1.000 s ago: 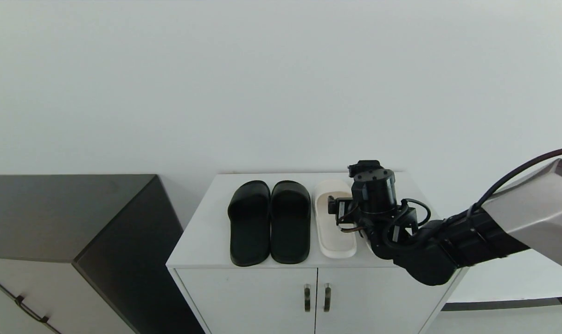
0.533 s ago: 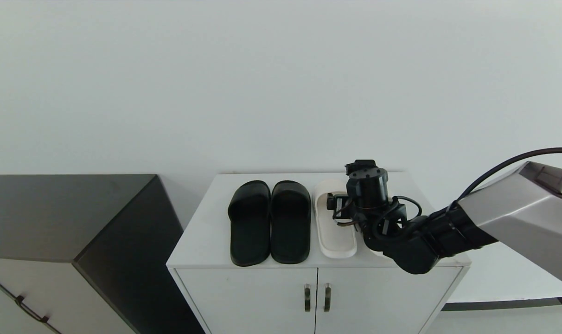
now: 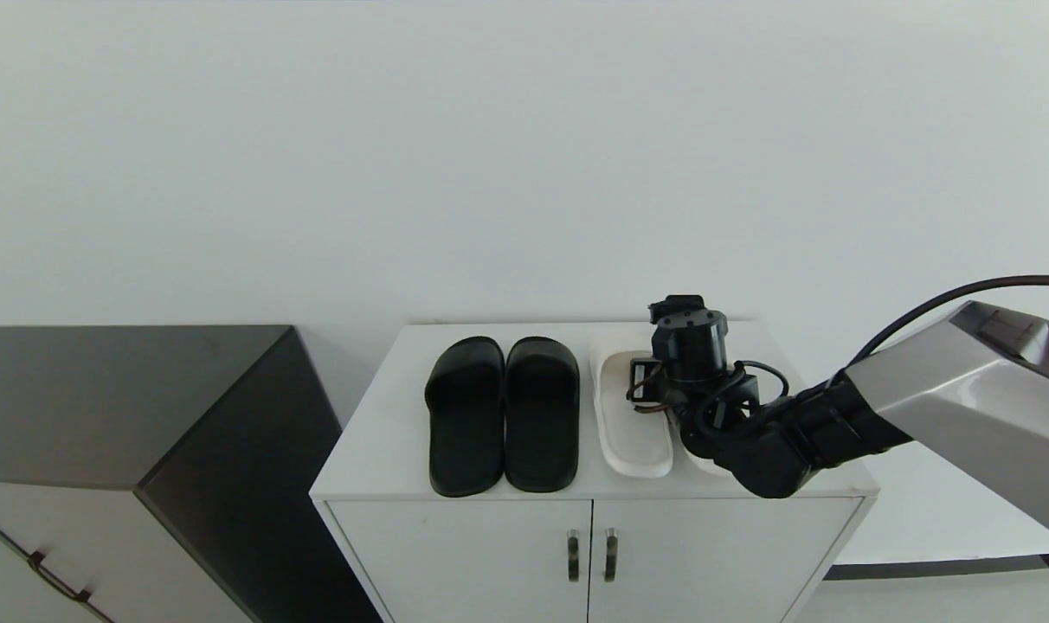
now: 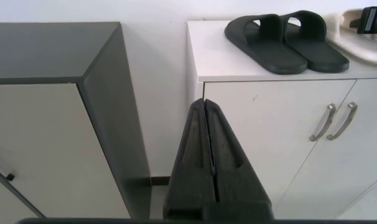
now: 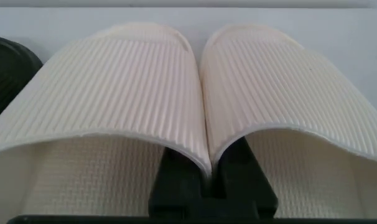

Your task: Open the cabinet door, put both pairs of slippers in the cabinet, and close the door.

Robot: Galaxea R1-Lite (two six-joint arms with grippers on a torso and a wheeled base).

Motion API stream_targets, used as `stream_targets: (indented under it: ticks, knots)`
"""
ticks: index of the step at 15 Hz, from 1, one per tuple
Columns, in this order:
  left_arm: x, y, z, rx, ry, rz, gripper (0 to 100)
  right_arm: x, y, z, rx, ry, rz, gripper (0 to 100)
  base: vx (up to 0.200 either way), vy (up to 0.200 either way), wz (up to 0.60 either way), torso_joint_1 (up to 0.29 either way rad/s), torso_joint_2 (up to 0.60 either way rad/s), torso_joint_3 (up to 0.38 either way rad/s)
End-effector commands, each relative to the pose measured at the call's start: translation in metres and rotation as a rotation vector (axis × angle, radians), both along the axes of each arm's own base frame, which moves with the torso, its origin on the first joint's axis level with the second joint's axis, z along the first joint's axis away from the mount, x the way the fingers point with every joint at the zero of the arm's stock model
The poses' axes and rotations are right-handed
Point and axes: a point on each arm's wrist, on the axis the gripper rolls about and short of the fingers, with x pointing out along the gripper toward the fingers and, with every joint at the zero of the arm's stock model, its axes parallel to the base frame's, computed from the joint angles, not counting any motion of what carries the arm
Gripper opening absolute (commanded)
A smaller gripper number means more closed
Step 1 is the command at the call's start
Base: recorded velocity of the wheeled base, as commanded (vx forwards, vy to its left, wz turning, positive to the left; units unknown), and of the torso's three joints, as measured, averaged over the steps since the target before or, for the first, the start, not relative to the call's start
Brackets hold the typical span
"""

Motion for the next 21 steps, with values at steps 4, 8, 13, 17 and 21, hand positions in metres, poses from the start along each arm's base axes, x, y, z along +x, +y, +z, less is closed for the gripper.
stream_targets:
  ticks: [4,8,13,17,21]
  knots:
    - [0.0,0.0,0.0,0.0,0.0,0.001,0,-0.027,-0.003,0.021,-0.005,-0.024,0.035,0,0.0,0.0,0.0,0.0,0.0,0.0]
    - [0.0,0.0,0.0,-0.001,0.0,-0.001,0,-0.064,-0.026,0.05,-0.029,-0.082,0.15,0,0.0,0.0,0.0,0.0,0.0,0.0]
    - [0.0,0.0,0.0,0.002,0.0,-0.002,0,-0.133,-0.059,0.055,0.011,-0.007,0.594,0,0.0,0.0,0.0,0.0,0.0,0.0]
    - [0.0,0.0,0.0,0.002,0.0,-0.004,0,-0.141,-0.063,0.052,0.003,0.025,0.667,0,0.0,0.0,0.0,0.0,0.0,0.0]
    - [0.0,0.0,0.0,-0.006,0.002,-0.004,0,-0.146,-0.061,0.05,-0.017,0.028,0.69,0,-0.15,0.0,0.0,0.007,0.0,0.001]
